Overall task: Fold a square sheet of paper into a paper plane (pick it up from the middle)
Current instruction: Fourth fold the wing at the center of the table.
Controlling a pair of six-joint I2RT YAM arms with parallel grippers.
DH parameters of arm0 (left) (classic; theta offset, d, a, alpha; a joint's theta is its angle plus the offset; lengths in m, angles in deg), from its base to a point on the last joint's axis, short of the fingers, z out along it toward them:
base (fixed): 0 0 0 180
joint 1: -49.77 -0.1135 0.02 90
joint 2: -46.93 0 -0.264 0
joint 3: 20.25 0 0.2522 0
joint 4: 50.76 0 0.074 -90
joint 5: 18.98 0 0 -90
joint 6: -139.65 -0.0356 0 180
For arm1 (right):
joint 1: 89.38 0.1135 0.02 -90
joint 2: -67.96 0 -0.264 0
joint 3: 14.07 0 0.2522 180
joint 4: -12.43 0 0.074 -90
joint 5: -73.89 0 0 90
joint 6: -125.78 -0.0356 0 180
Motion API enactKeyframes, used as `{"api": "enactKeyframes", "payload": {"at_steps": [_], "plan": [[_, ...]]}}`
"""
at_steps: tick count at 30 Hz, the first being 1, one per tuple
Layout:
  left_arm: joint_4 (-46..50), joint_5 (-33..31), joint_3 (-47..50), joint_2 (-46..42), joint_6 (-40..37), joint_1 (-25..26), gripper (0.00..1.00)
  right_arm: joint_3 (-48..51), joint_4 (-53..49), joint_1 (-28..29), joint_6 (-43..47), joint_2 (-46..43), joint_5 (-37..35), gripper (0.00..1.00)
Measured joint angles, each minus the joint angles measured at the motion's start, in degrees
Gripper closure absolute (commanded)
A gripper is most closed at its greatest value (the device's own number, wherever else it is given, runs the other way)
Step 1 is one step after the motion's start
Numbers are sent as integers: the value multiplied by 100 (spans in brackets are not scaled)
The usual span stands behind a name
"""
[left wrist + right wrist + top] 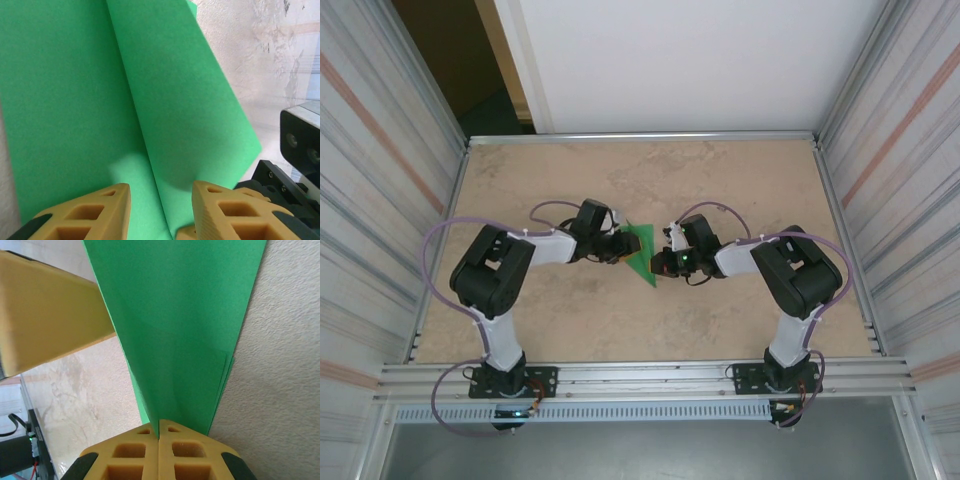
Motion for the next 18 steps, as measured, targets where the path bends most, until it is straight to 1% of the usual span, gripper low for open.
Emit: {"api": "enactKeyframes", "payload": {"at_steps": [7,12,18], "plan": [[-310,46,94,83,-68,0,56,26,28,-11,-33,0,-4,94],[-280,-4,85,81,-94,24,55,55,61,-39,-133,0,-2,93],[387,-367,-306,157,-199,188,54,63,61,-74,-190,0,-4,91]]}}
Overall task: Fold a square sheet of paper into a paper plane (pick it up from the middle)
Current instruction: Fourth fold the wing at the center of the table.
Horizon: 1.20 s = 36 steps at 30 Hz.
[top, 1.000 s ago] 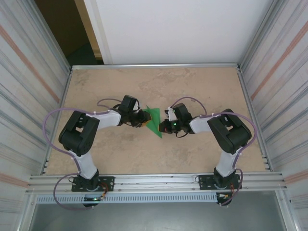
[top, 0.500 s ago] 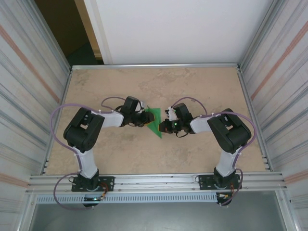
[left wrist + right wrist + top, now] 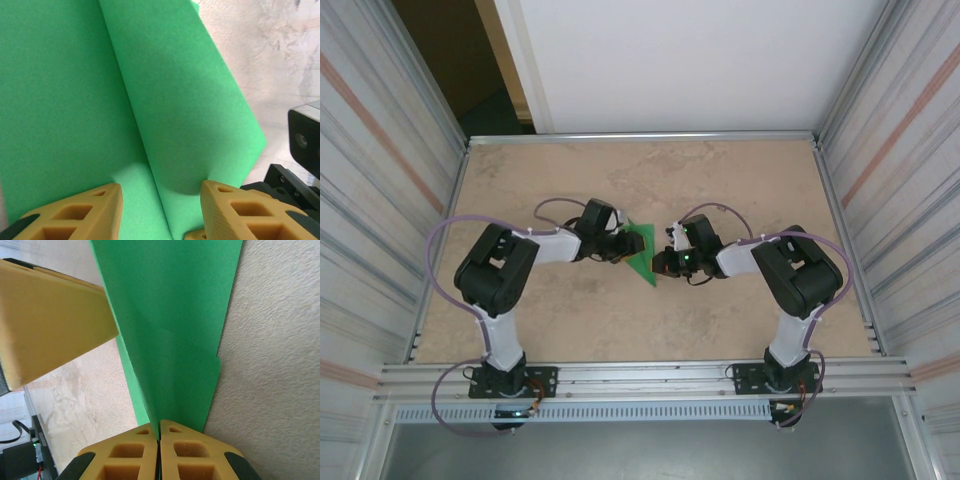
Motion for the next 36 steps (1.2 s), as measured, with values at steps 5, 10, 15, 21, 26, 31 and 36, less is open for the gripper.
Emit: {"api": "enactKeyframes", "payload": {"at_steps": [5,10,15,21,26,31,36], "plan": [[450,-208,-365,140,-13,120,51,0,-4,0,-2,0,0,90],[634,-278,-463,173,-4,138,51,0,-2,-11,-72,9,2,84],[966,-389,-671,247,31,170,51,55,-9,-39,-120,-103,-11,75],[1596,-658,-1097,409,114,267,51,315,-354,-111,-109,-745,-363,70],[2050,-859,-1412,568,136,348,50,544,-479,-111,-109,-1405,-824,74],[2249,-935,-1545,697,138,380,49,540,-595,-59,-101,-1580,-990,83],[2398,-1003,-1655,745,136,400,48,334,-734,125,-98,-1314,-929,85]]}}
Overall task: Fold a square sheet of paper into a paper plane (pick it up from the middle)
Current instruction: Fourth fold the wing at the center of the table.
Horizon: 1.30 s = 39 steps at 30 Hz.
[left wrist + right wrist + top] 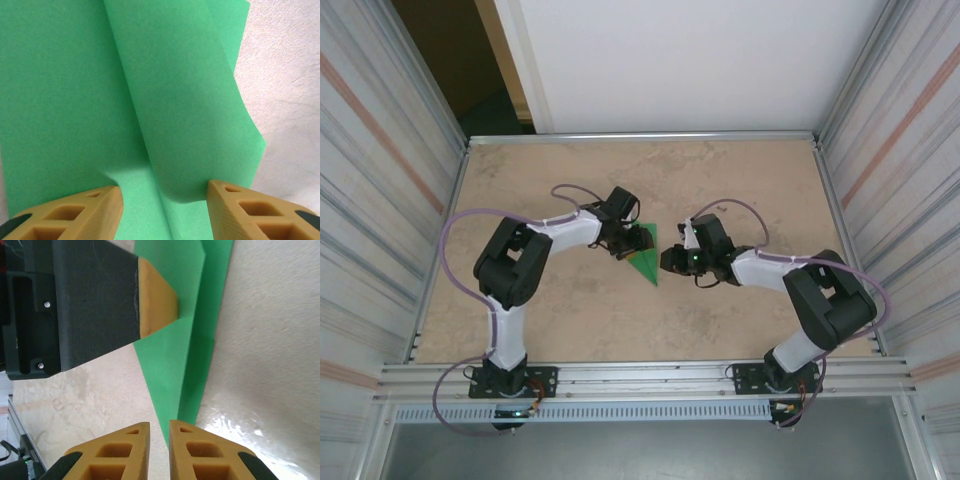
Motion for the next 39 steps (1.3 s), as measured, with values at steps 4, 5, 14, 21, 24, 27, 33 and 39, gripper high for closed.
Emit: {"api": "enactKeyframes", "payload": {"at_steps": [4,5,14,21,24,27,33,39], "plan": [[129,-37,-98,52,2,20,48,-205,-13,164,2,267,48,86],[153,-55,-118,63,2,26,48,-249,-11,195,2,313,74,86],[223,-101,-164,94,26,37,49,-391,70,251,-2,833,323,88],[223,-98,-164,98,70,37,49,-391,136,251,-4,962,439,88],[221,-98,-164,101,92,37,49,-391,133,243,-4,964,439,88],[223,-98,-168,105,107,37,49,-391,131,240,-4,964,435,88],[223,-98,-168,105,111,37,49,-391,122,214,-4,964,433,87],[225,-98,-168,107,111,37,49,-393,122,214,-4,970,431,87]]}}
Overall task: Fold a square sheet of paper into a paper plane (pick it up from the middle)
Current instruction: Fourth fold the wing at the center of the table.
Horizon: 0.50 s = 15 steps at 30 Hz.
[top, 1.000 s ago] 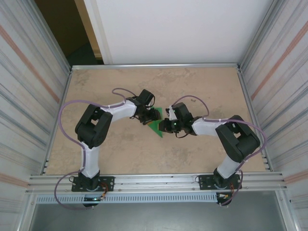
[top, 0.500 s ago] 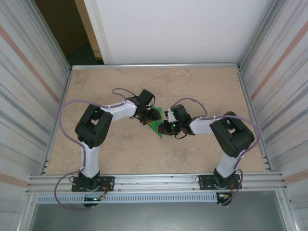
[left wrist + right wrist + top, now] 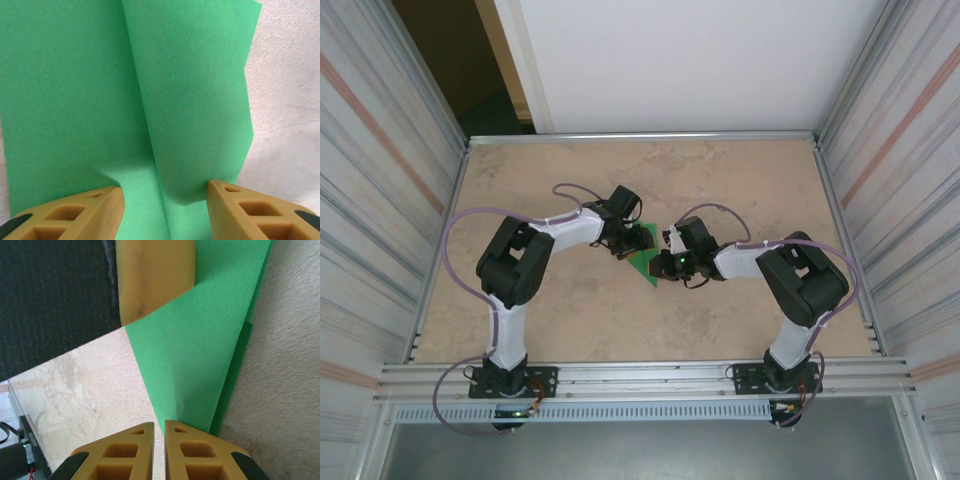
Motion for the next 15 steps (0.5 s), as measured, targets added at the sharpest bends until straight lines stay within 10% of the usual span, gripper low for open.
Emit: {"api": "enactKeyframes", "payload": {"at_steps": [15], "plan": [[2,0,0,0,0,0,49,-74,-131,0,4,55,-103,88]]}}
